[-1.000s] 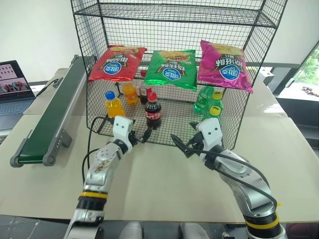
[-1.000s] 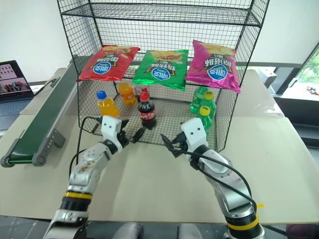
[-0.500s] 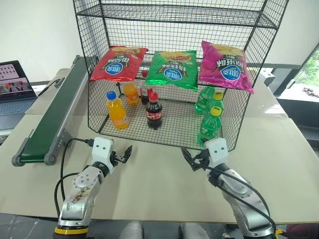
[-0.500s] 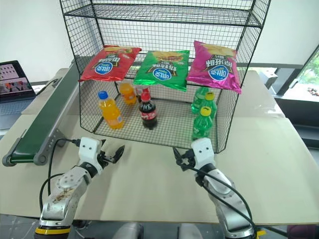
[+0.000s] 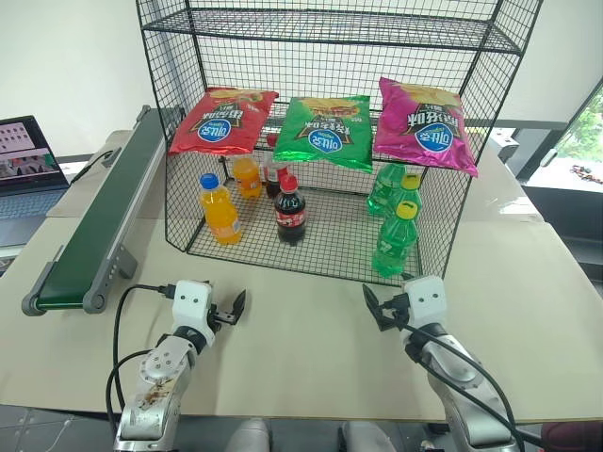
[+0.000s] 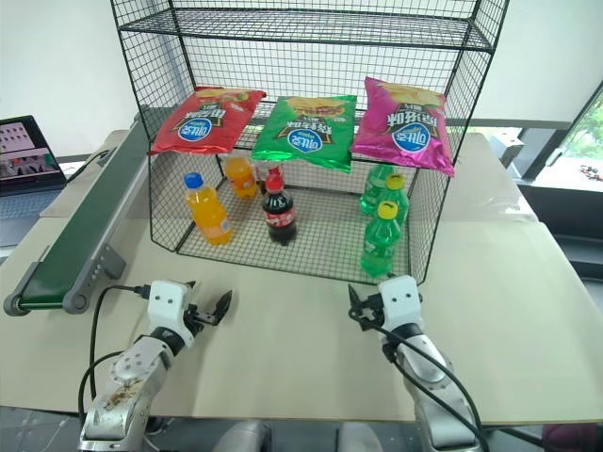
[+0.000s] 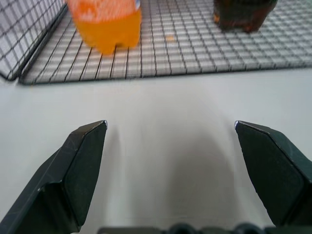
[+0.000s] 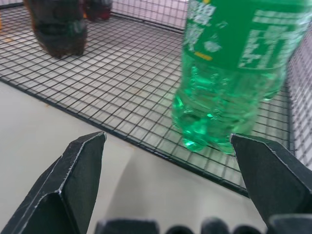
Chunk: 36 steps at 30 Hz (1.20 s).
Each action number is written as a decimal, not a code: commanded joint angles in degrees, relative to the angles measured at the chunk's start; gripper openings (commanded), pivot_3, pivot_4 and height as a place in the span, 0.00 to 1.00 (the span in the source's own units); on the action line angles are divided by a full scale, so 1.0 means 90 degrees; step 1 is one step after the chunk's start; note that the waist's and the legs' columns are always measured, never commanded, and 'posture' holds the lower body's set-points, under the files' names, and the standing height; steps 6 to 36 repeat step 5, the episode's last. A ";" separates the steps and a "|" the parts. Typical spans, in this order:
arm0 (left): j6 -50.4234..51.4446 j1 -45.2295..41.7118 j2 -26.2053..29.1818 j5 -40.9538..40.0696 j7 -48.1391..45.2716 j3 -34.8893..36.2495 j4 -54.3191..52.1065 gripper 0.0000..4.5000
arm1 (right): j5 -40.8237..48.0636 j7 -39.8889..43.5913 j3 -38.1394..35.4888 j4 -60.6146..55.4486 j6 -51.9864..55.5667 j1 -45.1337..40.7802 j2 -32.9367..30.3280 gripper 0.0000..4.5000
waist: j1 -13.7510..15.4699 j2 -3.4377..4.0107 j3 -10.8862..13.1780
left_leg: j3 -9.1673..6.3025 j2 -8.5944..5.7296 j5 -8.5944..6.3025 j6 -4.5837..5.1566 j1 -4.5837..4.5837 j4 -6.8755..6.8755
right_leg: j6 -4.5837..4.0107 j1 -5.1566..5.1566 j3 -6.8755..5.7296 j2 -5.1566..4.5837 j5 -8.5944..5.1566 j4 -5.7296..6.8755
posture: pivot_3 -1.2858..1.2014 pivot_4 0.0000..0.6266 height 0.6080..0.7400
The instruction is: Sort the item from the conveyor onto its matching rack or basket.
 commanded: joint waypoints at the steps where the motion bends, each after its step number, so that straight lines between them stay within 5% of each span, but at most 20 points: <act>1: -0.0237 0.0029 -0.0034 0.0140 0.0147 0.0060 -0.0127 0.99 | -0.0071 -0.0011 -0.0141 -0.0074 -0.0281 0.0065 -0.0017 1.00 | 0.0000 0.0000 0.0000 | 0.0000 0.0000 0.0000 0.0000 0.0000 0.0000 | 0.0002 0.0000 0.0000 0.0000 -0.0001 0.0000 | 0.52 0.24 0.98; 36: -0.0246 0.0130 -0.0078 0.0013 0.0055 0.0071 -0.0194 0.99 | -0.0091 0.0008 -0.0175 -0.0022 -0.0347 0.0093 -0.0026 1.00 | -0.0006 0.0001 0.0000 | 0.0001 0.0000 0.0000 0.0000 -0.0001 0.0000 | 0.0002 0.0000 0.0001 0.0000 -0.0001 -0.0001 | 0.52 0.24 0.98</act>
